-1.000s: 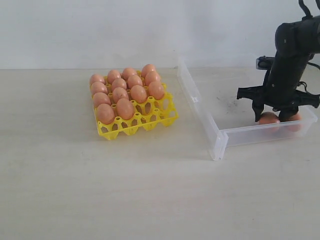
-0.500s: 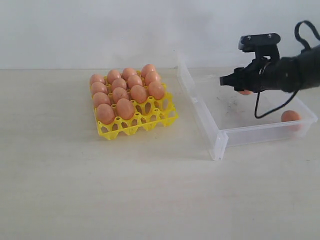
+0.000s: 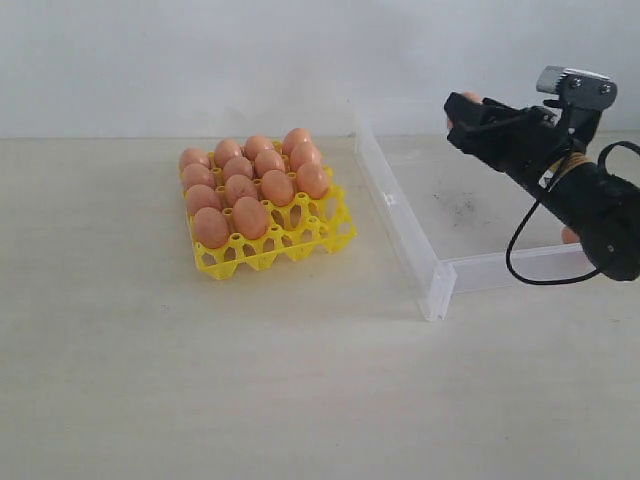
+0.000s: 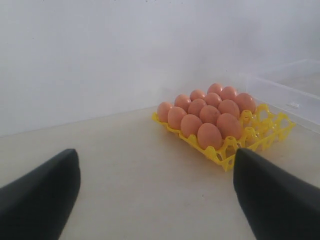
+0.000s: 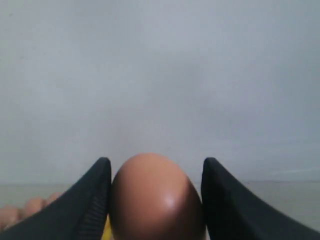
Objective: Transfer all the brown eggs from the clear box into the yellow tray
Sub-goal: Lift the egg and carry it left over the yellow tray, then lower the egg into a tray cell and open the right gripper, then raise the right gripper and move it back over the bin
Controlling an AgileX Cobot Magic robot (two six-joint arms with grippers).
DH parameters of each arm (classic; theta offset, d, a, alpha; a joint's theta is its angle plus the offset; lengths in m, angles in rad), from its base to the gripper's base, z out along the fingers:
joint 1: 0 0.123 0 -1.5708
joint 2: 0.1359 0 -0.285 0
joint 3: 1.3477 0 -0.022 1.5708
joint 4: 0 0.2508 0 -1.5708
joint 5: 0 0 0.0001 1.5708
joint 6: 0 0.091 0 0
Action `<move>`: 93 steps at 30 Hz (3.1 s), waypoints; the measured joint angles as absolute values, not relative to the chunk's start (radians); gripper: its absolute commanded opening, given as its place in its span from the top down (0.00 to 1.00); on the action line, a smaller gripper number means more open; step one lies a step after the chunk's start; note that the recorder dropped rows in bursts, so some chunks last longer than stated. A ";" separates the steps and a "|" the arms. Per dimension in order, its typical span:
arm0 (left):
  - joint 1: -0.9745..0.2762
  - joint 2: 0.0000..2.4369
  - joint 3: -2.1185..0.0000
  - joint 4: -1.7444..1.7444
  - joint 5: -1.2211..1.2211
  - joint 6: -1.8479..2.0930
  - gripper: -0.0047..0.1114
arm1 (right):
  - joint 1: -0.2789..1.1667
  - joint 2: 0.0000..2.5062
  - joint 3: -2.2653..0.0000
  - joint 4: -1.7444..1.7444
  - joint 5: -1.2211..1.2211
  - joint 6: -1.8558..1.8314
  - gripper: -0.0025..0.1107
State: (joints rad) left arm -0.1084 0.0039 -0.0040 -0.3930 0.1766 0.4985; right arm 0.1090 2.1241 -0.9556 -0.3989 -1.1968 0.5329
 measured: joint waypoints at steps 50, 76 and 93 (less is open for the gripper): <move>-0.108 0.004 -0.004 -0.393 0.177 0.498 0.29 | 0.348 2.490 -1.583 -1.189 -1.085 0.824 0.98; -0.108 0.004 -0.004 -0.393 0.177 0.498 0.29 | 0.349 2.490 -1.586 -1.120 -0.974 0.842 0.47; -0.108 0.004 -0.004 -0.393 0.177 0.498 0.29 | 0.306 2.283 -1.590 -1.541 -0.712 1.259 0.98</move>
